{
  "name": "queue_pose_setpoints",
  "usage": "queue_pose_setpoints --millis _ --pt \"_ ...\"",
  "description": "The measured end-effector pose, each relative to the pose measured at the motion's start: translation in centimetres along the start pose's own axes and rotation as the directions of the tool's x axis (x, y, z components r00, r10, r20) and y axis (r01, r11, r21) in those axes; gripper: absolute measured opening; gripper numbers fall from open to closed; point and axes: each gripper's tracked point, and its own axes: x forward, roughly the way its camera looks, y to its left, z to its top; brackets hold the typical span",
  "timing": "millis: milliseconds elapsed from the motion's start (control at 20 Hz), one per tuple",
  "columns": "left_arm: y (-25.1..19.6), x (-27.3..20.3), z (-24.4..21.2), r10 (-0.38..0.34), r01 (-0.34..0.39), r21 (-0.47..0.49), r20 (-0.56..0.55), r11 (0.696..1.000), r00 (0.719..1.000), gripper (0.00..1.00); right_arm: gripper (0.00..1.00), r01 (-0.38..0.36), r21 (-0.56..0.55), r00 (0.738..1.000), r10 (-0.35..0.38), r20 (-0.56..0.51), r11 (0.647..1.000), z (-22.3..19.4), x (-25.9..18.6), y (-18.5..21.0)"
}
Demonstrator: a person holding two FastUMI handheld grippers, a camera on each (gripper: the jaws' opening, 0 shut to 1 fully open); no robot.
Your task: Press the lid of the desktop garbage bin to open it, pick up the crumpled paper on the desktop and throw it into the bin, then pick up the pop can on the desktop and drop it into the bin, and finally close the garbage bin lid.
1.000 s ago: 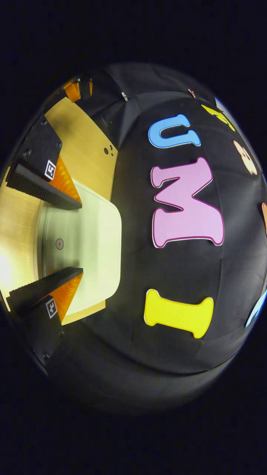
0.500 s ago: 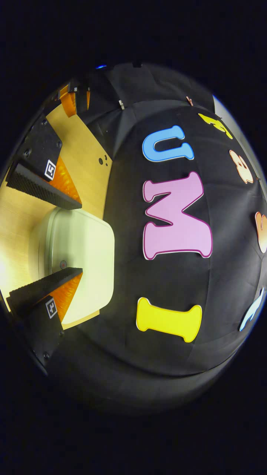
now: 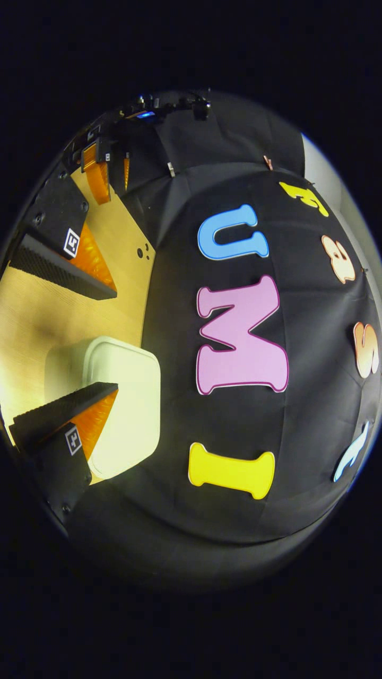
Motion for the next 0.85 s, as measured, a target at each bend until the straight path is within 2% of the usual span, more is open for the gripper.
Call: queue_pose_setpoints --millis 400,850 --pt "-0.1 0.6 0.3 0.001 -0.001 0.001 0.002 1.0 1.0 0.94 0.98 -0.052 -0.017 0.999 0.052 -0.003 0.999 -1.8 -1.2 3.8" --pt "-0.5 0.7 0.5 -0.007 0.007 0.012 -0.002 1.0 1.0 0.94 0.98 -0.055 -0.018 0.997 0.054 -0.051 0.998 -5.0 -1.7 4.7"
